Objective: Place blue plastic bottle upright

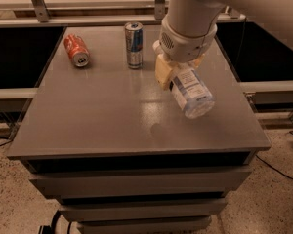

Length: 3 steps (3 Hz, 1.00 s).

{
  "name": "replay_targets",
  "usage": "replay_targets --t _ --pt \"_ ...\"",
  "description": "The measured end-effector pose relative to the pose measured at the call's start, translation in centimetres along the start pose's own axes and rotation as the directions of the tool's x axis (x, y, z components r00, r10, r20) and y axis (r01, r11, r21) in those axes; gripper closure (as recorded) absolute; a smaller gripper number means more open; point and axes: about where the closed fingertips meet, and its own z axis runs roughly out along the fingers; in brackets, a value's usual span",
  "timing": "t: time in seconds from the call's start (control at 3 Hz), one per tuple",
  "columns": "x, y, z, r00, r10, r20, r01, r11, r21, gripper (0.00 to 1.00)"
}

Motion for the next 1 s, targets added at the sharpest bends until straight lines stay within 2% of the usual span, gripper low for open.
replay_targets --t 0.33,0.67,1.0 --pt "-0.1 0.1 0.8 1.0 -0.007 0.008 0.007 0.9999 -0.014 1.0" --pt "0.4 0.2 3.3 0.997 -0.054 0.049 0.058 0.9953 -0.077 1.0" --pt "1.0 0.0 5.1 0.975 -0.129 0.179 0.153 0.9806 -0.123 1.0"
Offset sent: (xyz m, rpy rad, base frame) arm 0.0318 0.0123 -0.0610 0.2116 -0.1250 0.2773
